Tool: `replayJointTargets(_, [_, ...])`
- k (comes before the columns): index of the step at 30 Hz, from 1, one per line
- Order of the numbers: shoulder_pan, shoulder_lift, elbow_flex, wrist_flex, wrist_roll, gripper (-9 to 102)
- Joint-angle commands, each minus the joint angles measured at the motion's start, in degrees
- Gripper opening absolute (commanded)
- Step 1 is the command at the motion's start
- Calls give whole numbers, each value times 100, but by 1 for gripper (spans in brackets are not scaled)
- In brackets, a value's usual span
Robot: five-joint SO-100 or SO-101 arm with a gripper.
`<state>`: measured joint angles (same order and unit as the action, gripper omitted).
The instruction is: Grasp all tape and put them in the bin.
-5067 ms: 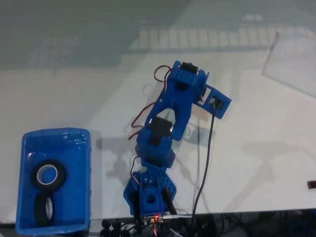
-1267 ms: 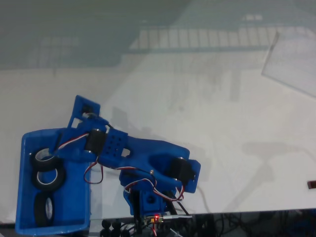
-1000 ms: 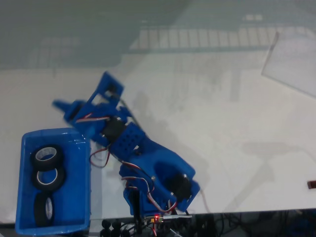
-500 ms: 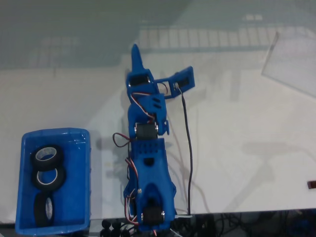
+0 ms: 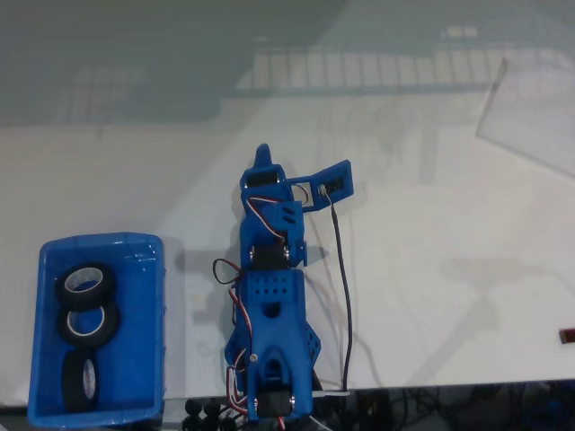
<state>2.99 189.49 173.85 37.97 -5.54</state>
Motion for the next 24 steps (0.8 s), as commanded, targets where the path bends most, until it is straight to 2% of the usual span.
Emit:
replayJointTargets(1, [44, 105, 211, -62, -88, 0])
replayJointTargets(10, [114, 97, 378, 694, -114, 0])
replayJointTargets(24, [114, 97, 378, 721, -149, 0])
